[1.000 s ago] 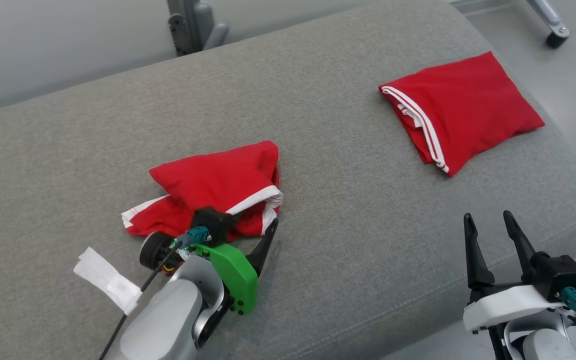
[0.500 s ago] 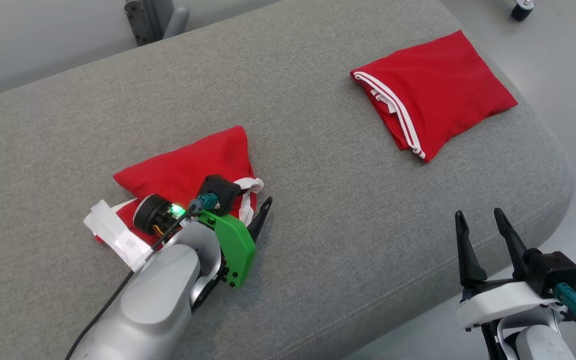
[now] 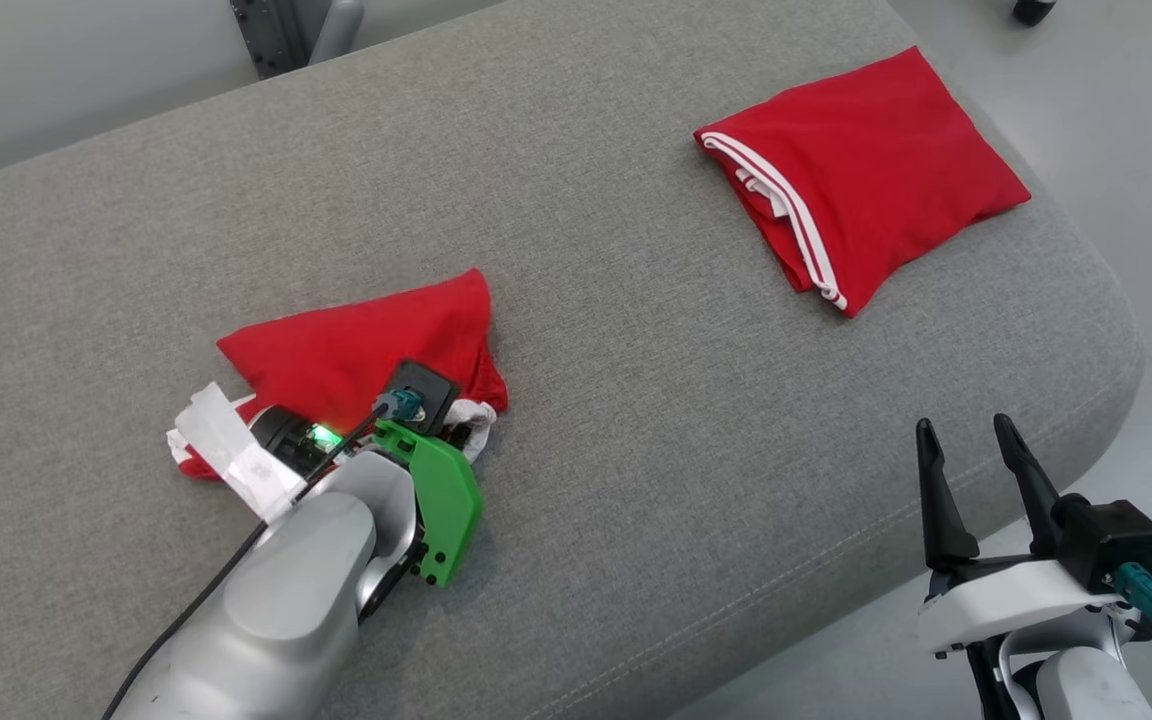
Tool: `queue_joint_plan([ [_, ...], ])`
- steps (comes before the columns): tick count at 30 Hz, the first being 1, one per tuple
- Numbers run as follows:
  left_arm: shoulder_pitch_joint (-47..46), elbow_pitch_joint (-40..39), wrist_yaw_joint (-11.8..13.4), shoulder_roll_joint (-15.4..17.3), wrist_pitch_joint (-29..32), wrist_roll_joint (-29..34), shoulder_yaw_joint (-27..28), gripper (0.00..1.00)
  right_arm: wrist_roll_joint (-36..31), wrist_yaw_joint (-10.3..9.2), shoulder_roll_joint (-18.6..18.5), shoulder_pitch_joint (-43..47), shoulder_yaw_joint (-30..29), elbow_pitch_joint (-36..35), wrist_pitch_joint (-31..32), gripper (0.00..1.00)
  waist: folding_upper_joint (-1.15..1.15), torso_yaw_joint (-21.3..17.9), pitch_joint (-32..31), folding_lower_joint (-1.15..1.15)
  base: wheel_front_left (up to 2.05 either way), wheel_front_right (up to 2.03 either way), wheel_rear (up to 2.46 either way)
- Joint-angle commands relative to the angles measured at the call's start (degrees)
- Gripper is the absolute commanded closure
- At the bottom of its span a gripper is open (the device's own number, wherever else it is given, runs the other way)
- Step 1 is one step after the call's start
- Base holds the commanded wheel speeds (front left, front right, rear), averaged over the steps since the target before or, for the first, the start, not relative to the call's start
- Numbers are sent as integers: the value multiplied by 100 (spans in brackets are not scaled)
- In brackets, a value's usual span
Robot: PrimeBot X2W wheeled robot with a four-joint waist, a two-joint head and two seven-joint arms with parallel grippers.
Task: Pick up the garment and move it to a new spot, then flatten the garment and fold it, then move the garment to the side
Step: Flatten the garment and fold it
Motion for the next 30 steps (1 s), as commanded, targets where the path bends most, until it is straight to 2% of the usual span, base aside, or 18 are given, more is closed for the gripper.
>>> queue_joint_plan([
  [1, 10, -28, 0, 28, 91, -84, -111, 100, 42, -10, -4, -37, -38, 14, -16, 0, 64, 47, 0, 0, 0, 0, 0],
  [5, -86, -498, -1, -39, 196, -591, -120, 100, 17, -11, -5, 3, -78, 39, -16, 0, 64, 170, -40, 0, 0, 0, 0],
  [10, -374, -1508, 0, -151, 65, -1641, 574, 100, -30, -11, -5, 42, -87, 63, -16, 0, 64, 362, -133, 0, 0, 0, 0],
  [12, -417, -1692, 15, -184, 11, -1797, 739, 100, -41, -10, -4, 46, -70, 69, -16, 0, 64, 393, -158, 0, 0, 0, 0],
  [15, -554, -2254, 193, -320, -176, -2262, 1274, 100, -65, -11, -7, 50, -51, 86, -16, 0, 64, 454, -221, 0, 0, 0, 0],
  [19, -310, -2881, 603, -458, -351, -3014, 2025, 100, -92, -11, -5, 80, -71, 102, -16, 0, 64, 505, -301, 0, 0, 0, 0],
  [22, 66, -3214, 854, -302, -423, -3063, 2169, 100, -113, -11, -5, 113, -85, 99, -16, 0, 64, 532, -335, 0, 0, 0, 0],
  [30, 1762, -3416, 748, 219, -402, -3095, 1884, 100, -129, -11, -6, 169, -159, 111, -16, 0, 64, 679, -321, 0, 0, 0, 0],
])
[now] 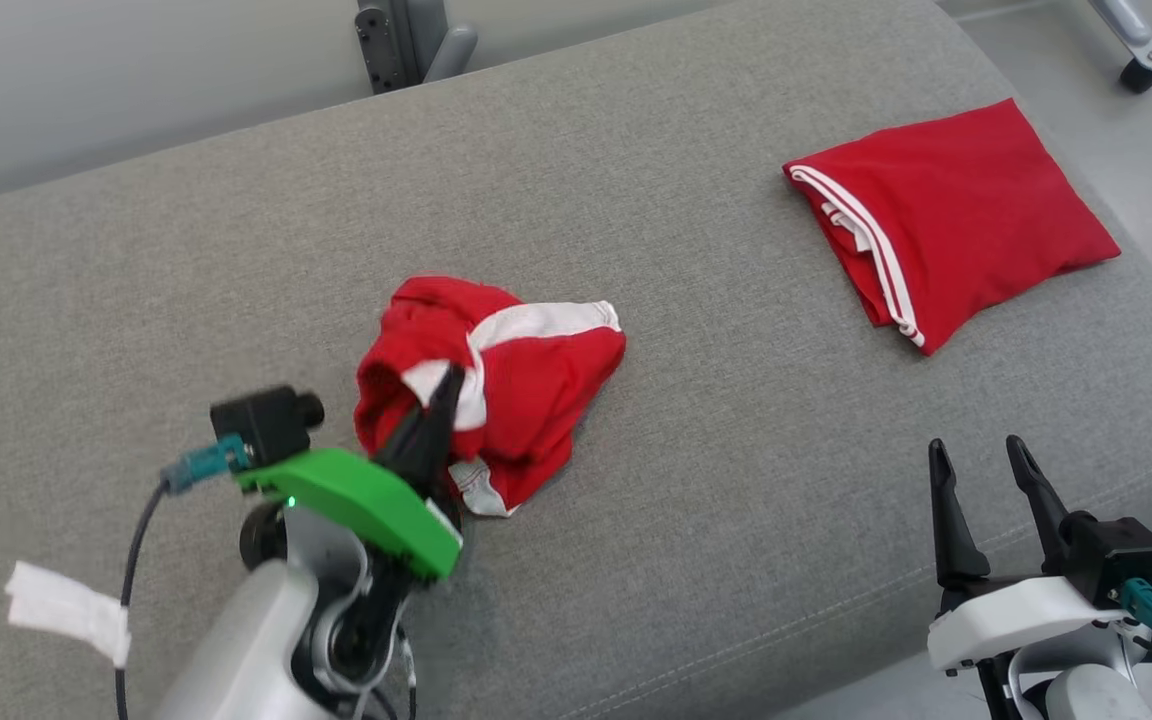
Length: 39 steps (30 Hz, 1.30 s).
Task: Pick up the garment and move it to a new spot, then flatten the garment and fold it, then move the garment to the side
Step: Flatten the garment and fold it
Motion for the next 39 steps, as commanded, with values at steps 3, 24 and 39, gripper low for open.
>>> queue_joint_plan([
  [3, 495, 58, -61, 141, -128, 67, -82, 100, -45, -10, -9, 50, -49, 22, -16, 0, 65, 112, -13, 0, 0, 0, 0],
  [24, 1547, 68, 22, 631, -533, 113, -22, 44, -203, -11, -10, 172, -80, 112, -16, 0, 65, 815, -210, 0, 0, 0, 0],
  [39, 1979, 89, 258, 820, -1319, 369, 356, 0, -277, -10, -10, 368, -229, 91, -16, 0, 65, 976, -487, 0, 0, 0, 0],
])
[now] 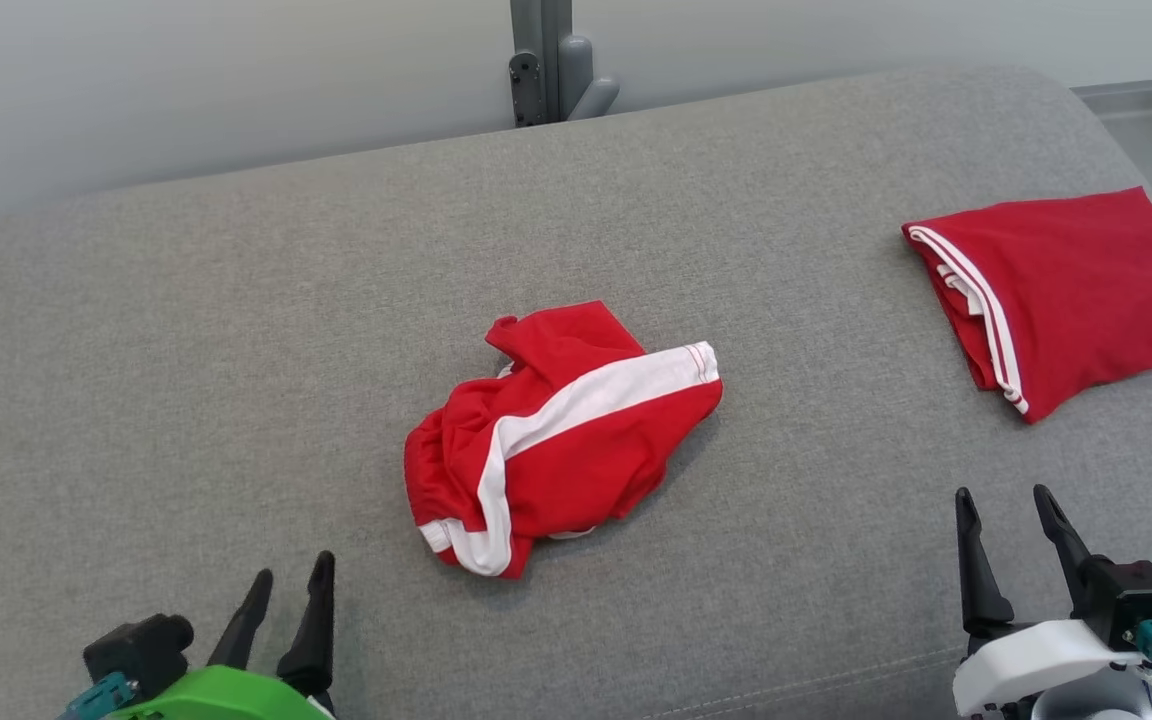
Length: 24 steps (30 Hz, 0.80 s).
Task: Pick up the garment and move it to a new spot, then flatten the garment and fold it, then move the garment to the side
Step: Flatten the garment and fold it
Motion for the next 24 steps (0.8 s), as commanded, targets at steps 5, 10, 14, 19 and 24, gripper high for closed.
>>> queue_joint_plan([
  [5, 544, -186, 163, 188, -258, 550, 395, 0, -206, -11, -11, 235, -211, -150, -16, 0, 65, 302, -373, 0, 0, 0, 0],
  [10, 916, -449, 108, 24, -273, 1162, 840, 0, -352, -11, -11, 322, -351, -259, -16, 0, 65, 529, -581, 0, 0, 0, 0],
  [14, 1258, -596, 4, -135, -271, 1686, 1226, 0, -403, -11, -10, 354, -424, -295, -16, 0, 65, 683, -713, 0, 0, 0, 0],
  [19, 1556, -709, -178, -292, -271, 2313, 1610, 0, -494, -11, -12, 400, -449, -286, -16, 0, 65, 845, -813, 0, 0, 0, 0],
  [24, 1796, -870, -519, -594, -272, 2900, 2082, 0, -517, -11, -13, 474, -481, -217, -16, 0, 65, 955, -917, 0, 0, 0, 0],
])
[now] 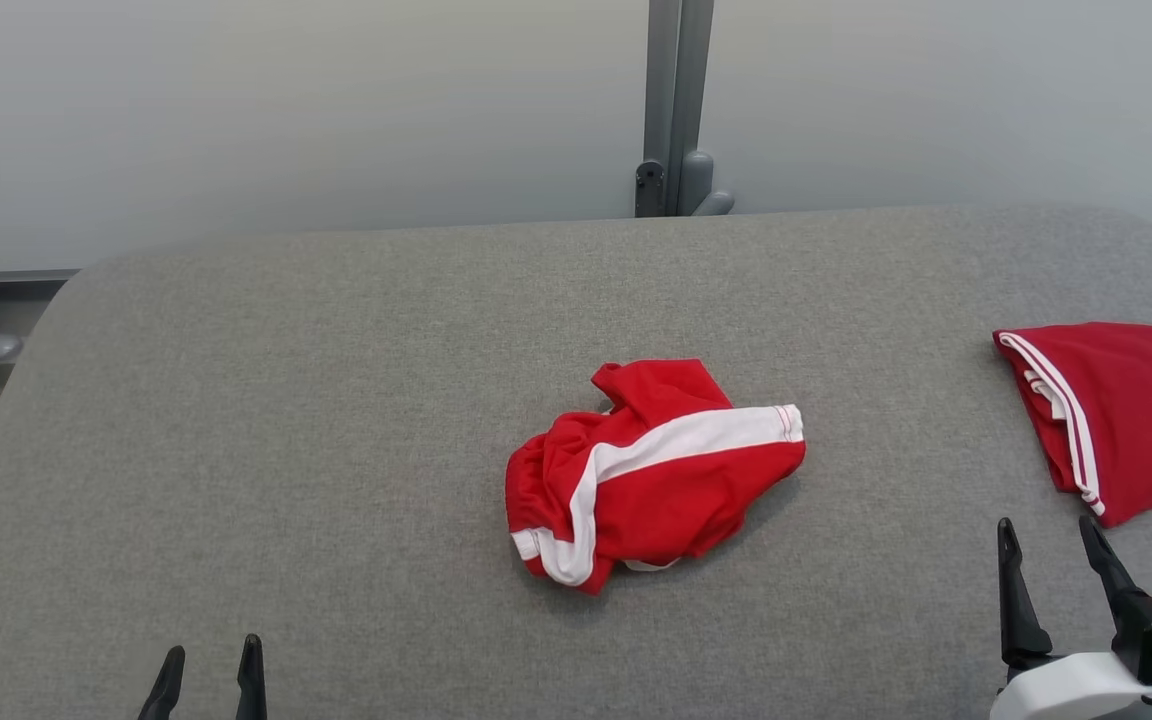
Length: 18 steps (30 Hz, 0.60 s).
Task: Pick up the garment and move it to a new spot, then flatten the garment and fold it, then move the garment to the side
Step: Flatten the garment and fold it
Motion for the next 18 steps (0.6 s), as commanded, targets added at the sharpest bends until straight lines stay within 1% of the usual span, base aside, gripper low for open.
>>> queue_joint_plan([
  [1, 131, -32, -109, -59, -14, 190, 113, 0, -34, -11, -12, 73, 2, 29, -16, 0, 65, 57, -67, 0, 0, 0, 0],
  [2, 131, -32, -109, -59, -14, 190, 113, 0, -34, -11, -12, 73, 2, 29, -16, 0, 65, 57, -67, 0, 0, 0, 0],
  [3, 187, -62, -214, -162, -14, 357, 213, 0, -39, -11, -12, 83, 20, 58, -16, 0, 65, 64, -81, 0, 0, 0, 0],
  [4, 187, -62, -214, -162, -14, 357, 213, 0, -39, -11, -12, 83, 20, 58, -16, 0, 65, 64, -81, 0, 0, 0, 0],
  [8, 245, -46, -379, -319, -13, 599, 394, 0, -54, -11, -11, 81, 56, 86, -16, 0, 65, 68, -87, 0, 0, 0, 0],
  [14, 255, -25, -494, -488, -14, 814, 545, 0, -59, -11, -13, 61, 121, 98, -16, 0, 65, 37, -66, 0, 0, 0, 0],
  [15, 245, -20, -506, -505, -14, 843, 560, 0, -32, -11, -13, 50, 133, 98, -16, 0, 65, 29, -58, 0, 0, 0, 0],
  [18, 215, 9, -535, -579, -14, 811, 548, 0, 320, -10, -13, -80, 175, 78, -16, 0, 65, -17, -10, 0, 0, 0, 0],
])
